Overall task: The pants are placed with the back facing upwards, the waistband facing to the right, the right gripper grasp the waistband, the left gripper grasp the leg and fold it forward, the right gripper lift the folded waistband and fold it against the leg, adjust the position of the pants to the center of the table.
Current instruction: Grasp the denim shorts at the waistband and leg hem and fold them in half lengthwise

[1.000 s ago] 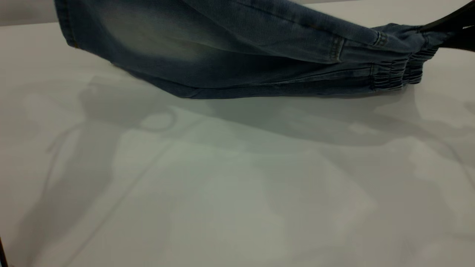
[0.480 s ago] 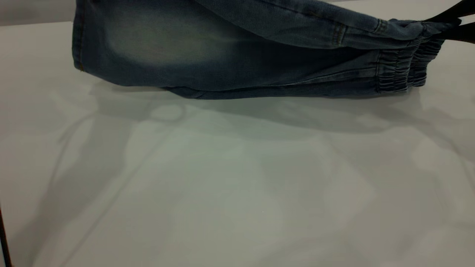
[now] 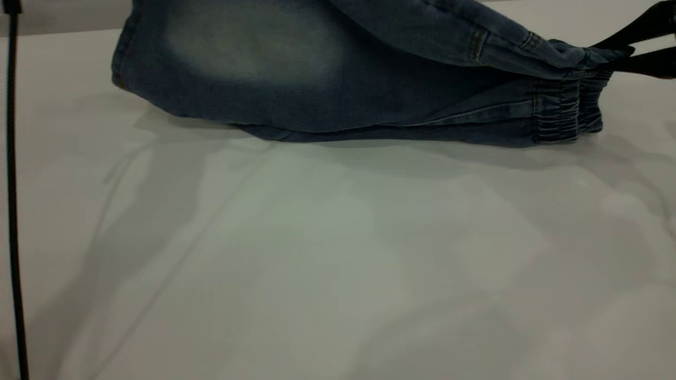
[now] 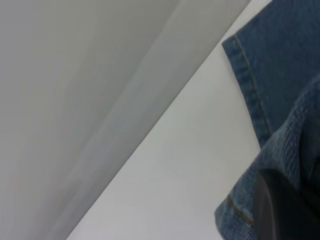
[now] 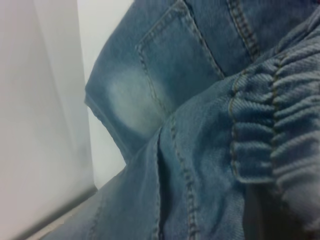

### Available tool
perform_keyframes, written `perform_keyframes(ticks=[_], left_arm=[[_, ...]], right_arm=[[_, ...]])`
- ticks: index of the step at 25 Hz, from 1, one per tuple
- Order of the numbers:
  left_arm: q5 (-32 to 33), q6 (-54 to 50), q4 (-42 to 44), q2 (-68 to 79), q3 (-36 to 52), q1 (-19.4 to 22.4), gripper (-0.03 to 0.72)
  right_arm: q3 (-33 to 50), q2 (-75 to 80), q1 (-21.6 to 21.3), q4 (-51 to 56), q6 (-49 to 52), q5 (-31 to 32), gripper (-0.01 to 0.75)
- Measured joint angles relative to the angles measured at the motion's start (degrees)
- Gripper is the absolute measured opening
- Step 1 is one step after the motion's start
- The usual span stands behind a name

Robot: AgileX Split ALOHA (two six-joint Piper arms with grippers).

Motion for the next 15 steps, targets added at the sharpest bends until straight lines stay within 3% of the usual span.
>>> perform_keyframes(ticks=[15], left_arm=[[-0.2,0.1,-0.1,4.1,-2.5,0.0,0.020]], right_arm=[[-2.3,1.2,0.0,0.0,2.0,-2.3,0.051]])
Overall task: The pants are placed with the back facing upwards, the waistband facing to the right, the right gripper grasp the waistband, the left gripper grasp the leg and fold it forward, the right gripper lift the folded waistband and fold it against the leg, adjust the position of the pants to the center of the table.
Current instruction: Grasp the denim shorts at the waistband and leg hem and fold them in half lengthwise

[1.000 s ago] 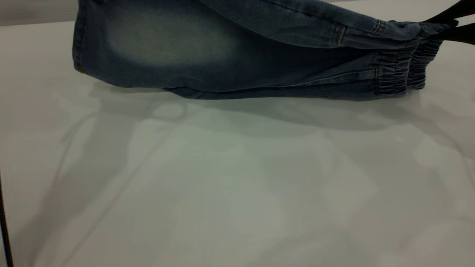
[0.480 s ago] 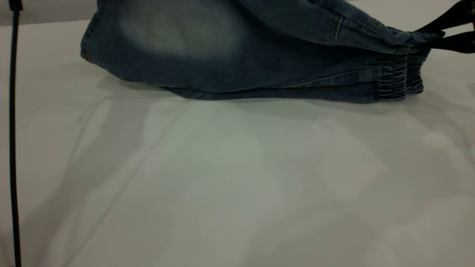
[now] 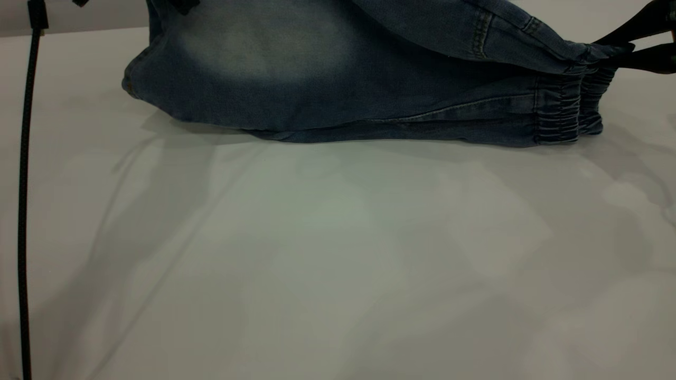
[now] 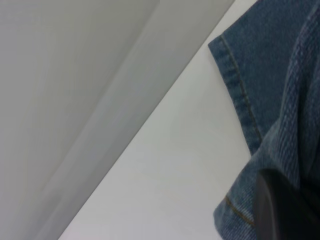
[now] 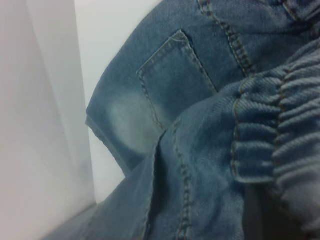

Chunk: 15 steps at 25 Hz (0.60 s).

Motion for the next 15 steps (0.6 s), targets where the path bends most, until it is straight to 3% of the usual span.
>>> perform_keyframes(ticks=[6,15], left_arm=[[-0.2,0.0,0.1,-0.1,0.0,0.0,0.020],[-0.5,0.0,0.1,-0.1,0.0,-0.1,0.020]], right_arm=[[0.0,0.0,0.0,0.0,0.5,-0.3,0.095],[-2.5,0.0,0.0,0.0,0.8,-1.1,0.279]])
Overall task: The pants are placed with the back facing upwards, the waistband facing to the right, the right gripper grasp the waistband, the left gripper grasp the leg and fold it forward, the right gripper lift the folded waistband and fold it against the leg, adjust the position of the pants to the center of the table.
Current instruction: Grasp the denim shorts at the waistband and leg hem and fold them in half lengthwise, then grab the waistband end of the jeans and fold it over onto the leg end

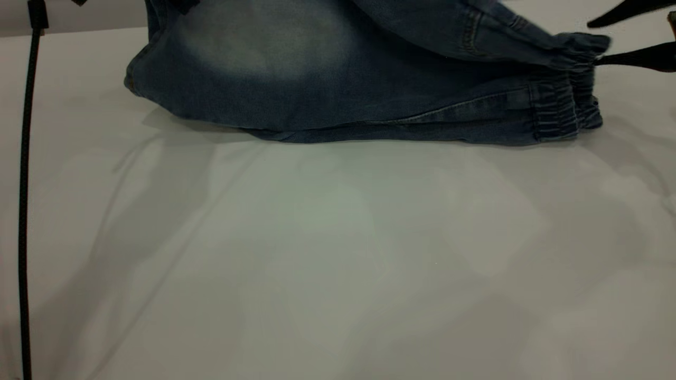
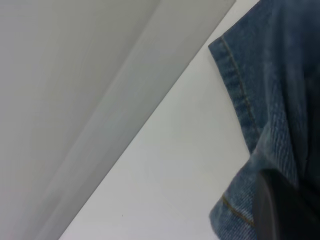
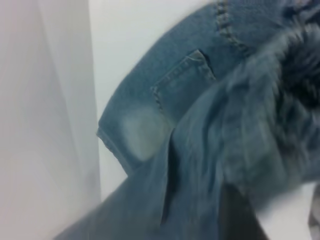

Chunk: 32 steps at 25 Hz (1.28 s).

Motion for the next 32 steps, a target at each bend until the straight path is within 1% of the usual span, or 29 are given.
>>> perform_keyframes(ticks=[4,13,17,20,23,28,32], left_arm=[[-0.7,0.1,0.0,0.0,0.0,0.0,0.020],[-0.8,0.2,0.0,0.0,0.0,0.0,0.020],[0.0,0.1,-0.1,0.0,0.0,0.0,0.022],[1.3,0.0,-0.2,0.0,0.0,0.0,0.043],[0.9,0.0,-0.1,0.0,0.0,0.0,0.100],[0.2,-0.4,0.1,0.0,0.0,0.0,0.209],[1.7,-2.6,0.1,0.0,0.0,0.0,0.320]], right_arm=[[-0.2,0.0,0.0,0.0,-0.3,0.4,0.311],[-0.2,0.0,0.0,0.0,-0.9,0.7,0.316],[-0.2,0.0,0.0,0.0,-3.0,0.9,0.316],[-0.2,0.0,0.0,0.0,-4.9,2.3,0.316],[-0.2,0.0,0.0,0.0,-8.0,3.7,0.316],[-0.2,0.0,0.0,-0.1,-10.2,4.9,0.316],[-0.2,0.0,0.0,-5.4,-11.4,5.1,0.316]])
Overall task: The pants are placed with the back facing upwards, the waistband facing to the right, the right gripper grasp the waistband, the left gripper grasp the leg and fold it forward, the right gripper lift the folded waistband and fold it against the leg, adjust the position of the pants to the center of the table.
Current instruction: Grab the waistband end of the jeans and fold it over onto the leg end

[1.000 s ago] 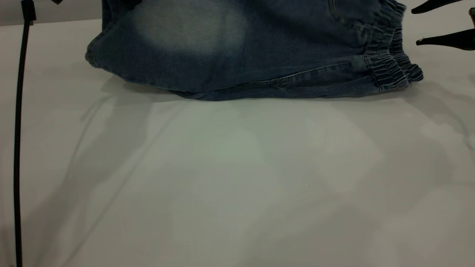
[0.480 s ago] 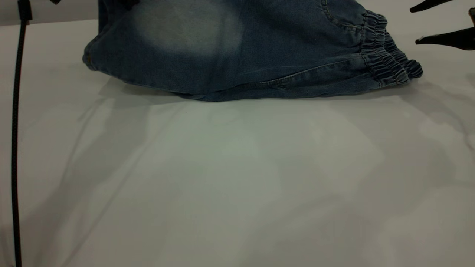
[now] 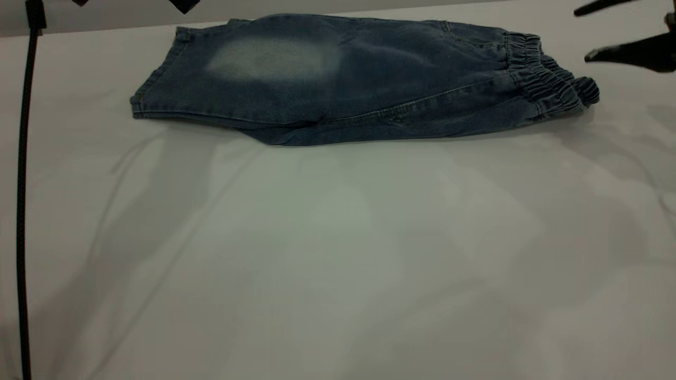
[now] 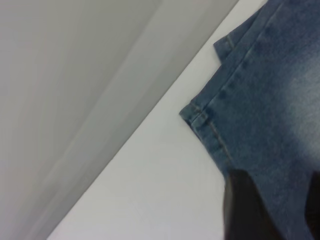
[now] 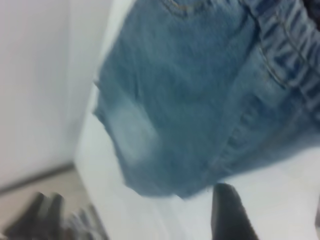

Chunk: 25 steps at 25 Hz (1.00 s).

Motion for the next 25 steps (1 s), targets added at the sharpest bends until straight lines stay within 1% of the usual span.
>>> perform_keyframes(ticks=[3,5,8,11,14,17,20,23,25], left_arm=[[0.9,-0.7,0.1,0.0,0.0,0.0,0.375],[0.6,-0.7,0.1,0.0,0.0,0.0,0.388],[-0.1,-1.8,-0.2,0.0,0.0,-0.9,0.388],[-0.4,-3.7,-0.3,0.0,0.0,-3.0,0.388],[-0.7,-3.7,-0.2,0.0,0.0,-5.4,0.388],[-0.9,-3.7,-0.2,0.0,0.0,-7.3,0.388],[-0.8,-3.6,-0.2,0.0,0.0,-8.1,0.388],[-0.8,-3.8,-0.2,0.0,0.0,-8.1,0.388],[-0.8,-3.6,-0.2,-0.1,0.0,-8.1,0.388]], right_arm=[[0.0,0.0,0.0,-5.2,0.0,-0.4,0.316],[0.0,0.0,0.1,-7.6,-0.2,-1.1,0.316],[0.0,0.0,0.1,-7.8,-3.2,-2.9,0.316],[0.0,0.0,0.1,-7.3,-7.3,-6.9,0.316],[0.0,0.0,0.1,-7.3,-11.9,-9.3,0.316],[0.0,0.0,0.1,-7.3,-17.1,-9.1,0.316],[0.0,0.0,0.1,-7.7,-22.3,-7.2,0.323],[0.0,0.0,0.1,-7.7,-24.2,-5.1,0.385],[-0.1,0.0,0.1,-7.4,-23.7,-5.0,0.463]])
